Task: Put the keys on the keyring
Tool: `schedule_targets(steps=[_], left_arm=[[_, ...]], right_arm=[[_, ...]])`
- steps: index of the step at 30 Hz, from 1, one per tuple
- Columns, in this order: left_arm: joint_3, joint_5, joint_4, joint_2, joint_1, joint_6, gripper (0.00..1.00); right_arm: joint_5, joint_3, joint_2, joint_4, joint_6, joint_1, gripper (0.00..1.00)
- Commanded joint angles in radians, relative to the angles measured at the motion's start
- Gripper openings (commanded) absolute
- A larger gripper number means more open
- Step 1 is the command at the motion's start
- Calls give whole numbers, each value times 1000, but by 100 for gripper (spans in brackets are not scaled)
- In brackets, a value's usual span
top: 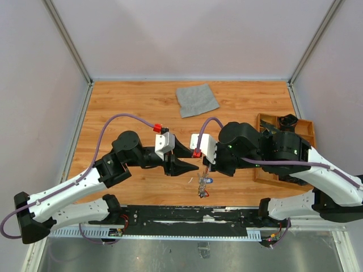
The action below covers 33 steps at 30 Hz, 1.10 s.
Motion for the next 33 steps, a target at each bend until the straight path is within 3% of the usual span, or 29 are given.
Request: schedule_targets(steps=[1, 11, 25, 33], left_arm=[[41, -29, -8, 10, -19, 38, 45], [53, -28, -14, 29, -43, 63, 41], [56, -5, -7, 39, -46, 68, 21], [60, 1, -14, 47, -48, 70, 21]], right_arm=[[10, 45, 8, -25, 12, -12, 1], [1, 34, 9, 14, 7, -12, 1], [-29, 31, 22, 35, 3, -12, 1], [-17, 35, 34, 35, 0, -11, 1]])
